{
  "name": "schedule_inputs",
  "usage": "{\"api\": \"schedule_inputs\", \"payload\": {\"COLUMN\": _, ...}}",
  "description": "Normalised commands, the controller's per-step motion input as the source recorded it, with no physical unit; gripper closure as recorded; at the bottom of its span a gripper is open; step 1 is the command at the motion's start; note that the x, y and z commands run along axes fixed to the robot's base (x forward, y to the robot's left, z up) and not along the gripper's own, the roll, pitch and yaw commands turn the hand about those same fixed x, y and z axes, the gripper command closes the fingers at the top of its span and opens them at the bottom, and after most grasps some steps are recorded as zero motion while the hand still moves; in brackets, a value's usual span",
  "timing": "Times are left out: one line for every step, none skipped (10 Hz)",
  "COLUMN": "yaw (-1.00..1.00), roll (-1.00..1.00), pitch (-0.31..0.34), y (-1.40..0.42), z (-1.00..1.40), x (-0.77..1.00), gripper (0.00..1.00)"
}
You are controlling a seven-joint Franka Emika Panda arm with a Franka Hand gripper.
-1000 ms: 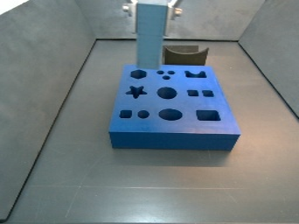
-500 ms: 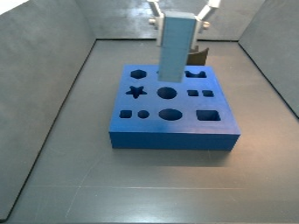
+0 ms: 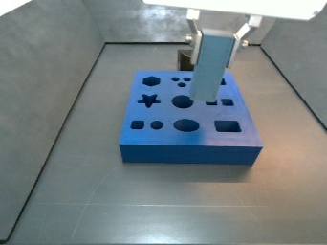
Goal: Pick up the rectangle object. Move up. Place the rectangle object on the fixture. Regrasp the rectangle object. Move to above the board. Insert the rectangle object.
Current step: Insert the rectangle object.
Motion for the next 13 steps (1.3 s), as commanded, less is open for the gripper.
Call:
{"api": "schedule_inputs", "payload": {"yaw": -0.2, "roll": -0.19, "pitch": -0.14, "y": -0.08, "z": -0.34, "x": 0.05, "gripper": 1.0}}
{"api": "schedule_inputs", "payload": {"yaw": -0.17, "roll": -0.05, "pitch": -0.317, "y": -0.1, "z": -0.33, "x": 0.0, "gripper": 1.0}}
{"api": "schedule_inputs", "payload": {"yaw": -0.12, "roll": 0.0, "pitch": -0.451, "y": -0.07, "z": -0.32, "x": 0.0, "gripper": 1.0}}
{"api": "schedule_inputs", "payload": {"yaw": -0.11, "roll": 0.0, "pitch": -0.389, "y": -0.04, "z": -0.29, "x": 0.0, "gripper": 1.0}}
{"api": "schedule_inputs", "payload": {"yaw": -0.09, "roll": 0.0, "pitch": -0.491, "y": -0.04, "z": -0.27, "x": 0.0, "gripper": 1.0}}
{"api": "schedule_inputs", "payload": {"yaw": -0.04, "roll": 0.0, "pitch": -0.569, "y": 0.0, "z": -0.21, "x": 0.0, "gripper": 1.0}}
{"api": "schedule_inputs", "payload": {"yaw": 0.0, "roll": 0.0, "pitch": -0.329, "y": -0.01, "z": 0.0, "x": 0.1, "gripper": 1.0}}
{"api": "schedule_inputs", "payload": {"yaw": 0.0, "roll": 0.15, "pitch": -0.183, "y": 0.0, "z": 0.0, "x": 0.16, "gripper": 1.0}}
{"api": "schedule_inputs", "payload": {"yaw": 0.0, "roll": 0.25, "pitch": -0.423, "y": -0.02, "z": -0.06, "x": 0.12, "gripper": 1.0}}
{"api": "schedule_inputs", "payload": {"yaw": 0.0, "roll": 0.1, "pitch": -0.337, "y": -0.05, "z": -0.1, "x": 0.08, "gripper": 1.0}}
{"api": "schedule_inputs", "payload": {"yaw": -0.08, "roll": 0.0, "pitch": -0.131, "y": 0.0, "z": -0.09, "x": 0.03, "gripper": 1.0}}
{"api": "schedule_inputs", "payload": {"yaw": -0.1, "roll": 0.03, "pitch": -0.157, "y": -0.06, "z": -0.21, "x": 0.11, "gripper": 1.0}}
{"api": "schedule_inputs", "payload": {"yaw": -0.1, "roll": 0.06, "pitch": -0.134, "y": -0.14, "z": -0.26, "x": 0.16, "gripper": 1.0}}
